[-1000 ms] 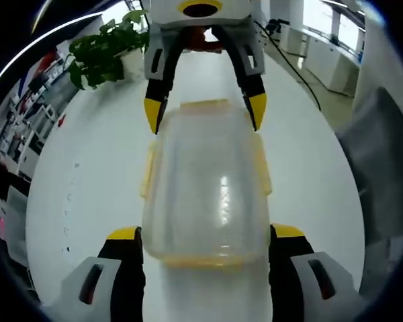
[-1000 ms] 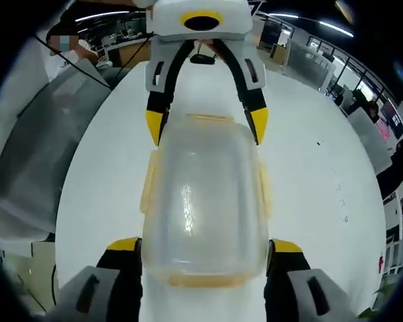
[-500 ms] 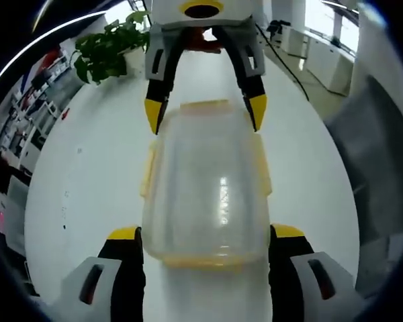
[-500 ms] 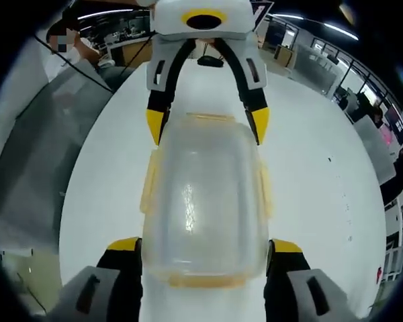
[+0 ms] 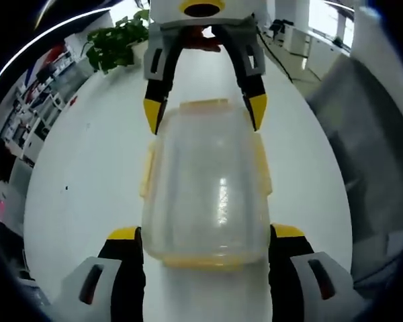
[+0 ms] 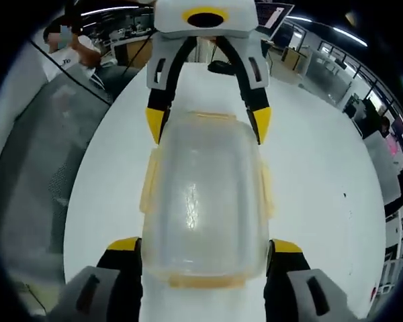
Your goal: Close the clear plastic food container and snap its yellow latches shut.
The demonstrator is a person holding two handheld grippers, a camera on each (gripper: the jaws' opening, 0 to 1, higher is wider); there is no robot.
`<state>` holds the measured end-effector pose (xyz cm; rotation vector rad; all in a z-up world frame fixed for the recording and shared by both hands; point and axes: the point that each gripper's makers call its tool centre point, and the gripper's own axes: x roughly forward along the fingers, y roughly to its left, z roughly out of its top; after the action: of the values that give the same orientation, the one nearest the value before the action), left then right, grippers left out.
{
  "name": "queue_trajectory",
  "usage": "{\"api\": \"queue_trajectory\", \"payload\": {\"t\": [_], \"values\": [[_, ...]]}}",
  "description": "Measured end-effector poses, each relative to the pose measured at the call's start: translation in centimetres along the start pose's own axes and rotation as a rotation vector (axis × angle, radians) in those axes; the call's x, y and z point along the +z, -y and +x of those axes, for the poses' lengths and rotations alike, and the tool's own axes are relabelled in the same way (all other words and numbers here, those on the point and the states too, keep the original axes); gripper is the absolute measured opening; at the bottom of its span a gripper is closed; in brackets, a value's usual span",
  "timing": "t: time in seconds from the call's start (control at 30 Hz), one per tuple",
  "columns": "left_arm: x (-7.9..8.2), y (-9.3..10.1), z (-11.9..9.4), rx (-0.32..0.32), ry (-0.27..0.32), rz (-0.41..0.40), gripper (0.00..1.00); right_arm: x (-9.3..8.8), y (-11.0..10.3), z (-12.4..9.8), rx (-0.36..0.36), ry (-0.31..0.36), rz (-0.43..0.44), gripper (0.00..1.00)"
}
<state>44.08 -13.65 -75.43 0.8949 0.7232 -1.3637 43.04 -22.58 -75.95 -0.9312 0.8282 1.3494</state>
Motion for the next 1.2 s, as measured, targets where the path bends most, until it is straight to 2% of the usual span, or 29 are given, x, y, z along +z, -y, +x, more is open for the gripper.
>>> {"api": "queue_trajectory", "payload": {"t": [0.17, 0.3, 0.5, 0.73, 0.93, 1.07, 1.2], "values": [[-0.9, -0.4, -0.5, 0.005, 0.028, -0.006, 0.74, 0.7, 0.6, 0.4, 0.002, -0.016, -0.006, 0.74], [-1.2, -1.5, -0.6, 0.005, 0.05, -0.001, 0.74, 1.0, 1.4, 0.5, -0.004, -0.012, 0.005, 0.74], [-1.7, -3.1, -0.6, 0.0, 0.03, 0.015, 0.74, 1.6, 3.0, 0.7, -0.002, 0.013, 0.016, 0.74], [-1.5, -4.6, -0.4, 0.007, 0.024, -0.003, 0.75, 1.2, 4.8, 0.7, 0.006, 0.014, -0.005, 0.74], [-1.6, -4.6, -0.4, 0.009, 0.015, 0.001, 0.75, 1.3, 4.8, 0.6, 0.01, 0.023, -0.009, 0.75], [-1.9, -4.6, -0.2, 0.019, -0.015, 0.042, 0.76, 1.3, 4.8, 0.6, 0.001, 0.035, -0.007, 0.75], [-1.9, -4.7, -0.3, 0.021, -0.015, 0.036, 0.76, 1.1, 4.8, 0.7, -0.006, 0.032, -0.032, 0.76]]}}
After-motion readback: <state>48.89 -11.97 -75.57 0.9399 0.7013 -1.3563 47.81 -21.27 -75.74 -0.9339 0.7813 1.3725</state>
